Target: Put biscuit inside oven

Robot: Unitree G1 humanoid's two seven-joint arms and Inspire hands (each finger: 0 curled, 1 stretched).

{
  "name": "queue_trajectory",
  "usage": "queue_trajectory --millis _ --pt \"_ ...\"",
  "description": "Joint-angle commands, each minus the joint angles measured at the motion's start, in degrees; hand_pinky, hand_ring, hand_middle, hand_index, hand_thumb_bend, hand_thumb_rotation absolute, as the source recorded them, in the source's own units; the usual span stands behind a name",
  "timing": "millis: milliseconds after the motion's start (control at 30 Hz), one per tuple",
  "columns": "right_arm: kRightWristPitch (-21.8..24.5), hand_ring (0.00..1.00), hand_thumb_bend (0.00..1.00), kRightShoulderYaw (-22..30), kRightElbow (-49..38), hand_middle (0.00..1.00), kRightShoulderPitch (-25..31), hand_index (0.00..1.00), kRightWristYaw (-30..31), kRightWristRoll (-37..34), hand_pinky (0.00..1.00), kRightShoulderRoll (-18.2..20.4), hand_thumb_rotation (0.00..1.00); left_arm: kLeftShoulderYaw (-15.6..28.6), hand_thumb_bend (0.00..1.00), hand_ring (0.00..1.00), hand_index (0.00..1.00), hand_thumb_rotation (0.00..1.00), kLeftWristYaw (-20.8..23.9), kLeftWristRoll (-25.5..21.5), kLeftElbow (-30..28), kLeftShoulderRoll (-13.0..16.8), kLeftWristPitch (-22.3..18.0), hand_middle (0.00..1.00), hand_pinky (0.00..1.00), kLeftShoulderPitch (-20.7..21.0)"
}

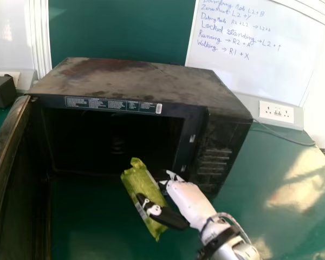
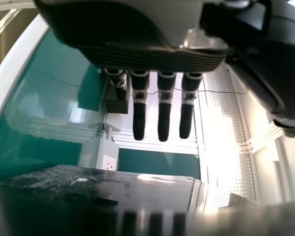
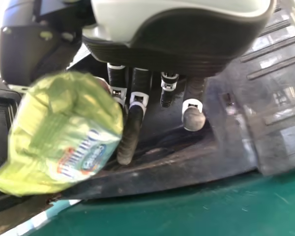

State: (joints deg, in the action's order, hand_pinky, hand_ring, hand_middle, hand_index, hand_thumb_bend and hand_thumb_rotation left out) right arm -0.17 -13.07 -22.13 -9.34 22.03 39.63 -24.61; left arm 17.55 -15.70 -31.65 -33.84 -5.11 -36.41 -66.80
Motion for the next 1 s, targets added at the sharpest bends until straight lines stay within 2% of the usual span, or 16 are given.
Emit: queue_trajectory --millis 0,333,500,700,767,967 --pt "-0.3 0.04 0.51 -0.8 1.4 0.29 -2.1 0.48 -1.2 0.0 0.05 1.1 0.04 0.3 0.83 0.73 0.76 0.95 -0.5 0.0 0.2 -0.9 -0.5 0.76 0.63 -0.4" --pt "3.0 0.03 0.51 -3.5 5.9 0.28 -7.6 0.48 -2.1 1.2 0.04 6.1 0.04 0.3 0.83 0.73 0.75 0.91 -0.9 0.3 0.3 -1.1 -0.7 0.76 0.66 -0.7" --pt "3.8 0.04 0.51 -5.5 8.4 0.29 -11.0 0.48 -2.5 3.5 0.05 7.4 0.04 0.6 0.83 0.74 0.76 0.95 -1.2 0.6 0.9 -0.9 -1.1 0.76 0.65 -0.5" --pt "5.4 0.03 0.51 -7.2 11.2 0.29 -15.0 0.48 -2.7 4.9 0.05 9.2 0.04 0.3 0.82 0.75 0.76 0.98 -1.4 0.0 0.8 -0.9 -0.9 0.75 0.69 -0.7" --pt "5.5 0.03 0.51 -7.6 12.5 0.28 -16.3 0.48 -3.4 5.3 0.05 9.8 0.04 0.1 0.82 0.74 0.76 0.98 -1.5 -0.5 0.6 -0.9 -0.6 0.74 0.68 -0.9" --pt "5.4 0.04 0.50 -8.2 18.4 0.30 -20.8 0.48 -7.1 5.8 0.05 12.0 0.04 -0.2 0.82 0.66 0.74 0.96 -1.9 -0.5 0.7 -1.0 -0.9 0.71 0.56 -0.8"
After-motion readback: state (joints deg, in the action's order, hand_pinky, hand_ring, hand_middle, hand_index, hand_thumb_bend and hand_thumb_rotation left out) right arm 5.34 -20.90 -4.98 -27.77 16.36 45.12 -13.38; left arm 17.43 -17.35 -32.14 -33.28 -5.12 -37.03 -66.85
